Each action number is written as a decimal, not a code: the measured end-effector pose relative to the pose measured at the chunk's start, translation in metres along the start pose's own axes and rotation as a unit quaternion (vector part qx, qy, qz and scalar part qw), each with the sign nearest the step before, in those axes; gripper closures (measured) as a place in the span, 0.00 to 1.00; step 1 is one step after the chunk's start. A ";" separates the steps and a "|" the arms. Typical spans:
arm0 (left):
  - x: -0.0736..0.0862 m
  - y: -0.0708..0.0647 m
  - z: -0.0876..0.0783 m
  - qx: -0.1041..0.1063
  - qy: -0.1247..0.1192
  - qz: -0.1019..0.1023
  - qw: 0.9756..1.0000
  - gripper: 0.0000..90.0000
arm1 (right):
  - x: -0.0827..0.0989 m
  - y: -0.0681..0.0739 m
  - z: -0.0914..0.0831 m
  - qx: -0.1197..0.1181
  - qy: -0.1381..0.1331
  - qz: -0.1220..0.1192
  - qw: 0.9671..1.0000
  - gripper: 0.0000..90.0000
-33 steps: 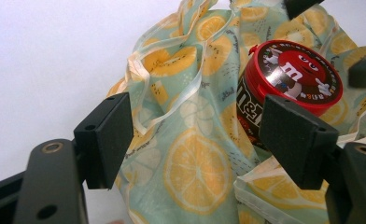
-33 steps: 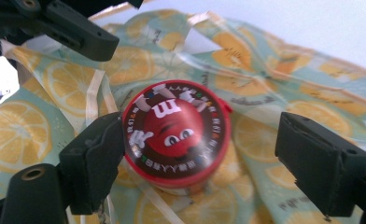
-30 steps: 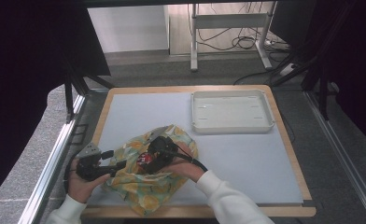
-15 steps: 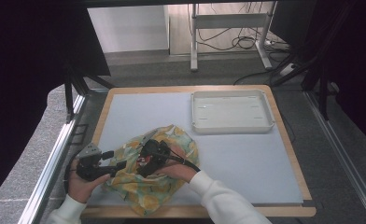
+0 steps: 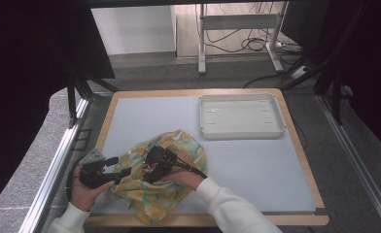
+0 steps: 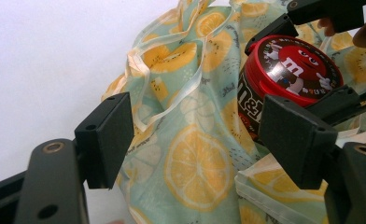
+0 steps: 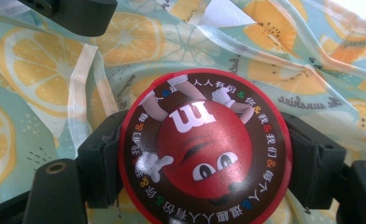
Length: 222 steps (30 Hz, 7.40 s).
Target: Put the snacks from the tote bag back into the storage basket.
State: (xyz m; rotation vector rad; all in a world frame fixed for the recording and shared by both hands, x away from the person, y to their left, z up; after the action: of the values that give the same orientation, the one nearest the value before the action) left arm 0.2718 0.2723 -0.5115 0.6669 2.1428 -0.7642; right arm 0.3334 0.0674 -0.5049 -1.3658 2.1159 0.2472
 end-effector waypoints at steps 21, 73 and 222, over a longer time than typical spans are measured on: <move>0.001 0.001 0.000 0.001 0.001 -0.001 1.000 0.30 | -0.007 -0.011 -0.028 -0.011 -0.048 0.018 0.999 0.28; 0.003 0.003 0.004 0.006 0.009 -0.009 1.000 0.30 | -0.005 -0.082 -0.107 0.015 -0.113 0.061 0.992 0.28; 0.003 0.002 0.004 0.006 0.011 -0.005 1.000 0.29 | 0.086 -0.190 -0.088 0.146 -0.106 0.199 0.963 0.17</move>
State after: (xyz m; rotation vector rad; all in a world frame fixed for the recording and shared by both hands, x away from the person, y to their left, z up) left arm 0.2736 0.2713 -0.5169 0.6752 2.1645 -0.7797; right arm 0.4416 -0.1250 -0.4528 -0.7066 2.1264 0.2184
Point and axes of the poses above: each handheld gripper's, and its own axes: z roughly forward along the jaws, x roughly out of its underside, y roughly to its left, the point moved 2 cm from there along z, roughly forward along the jaws, and after that the axes turned 12 degrees about x, right-handed, at the moved point
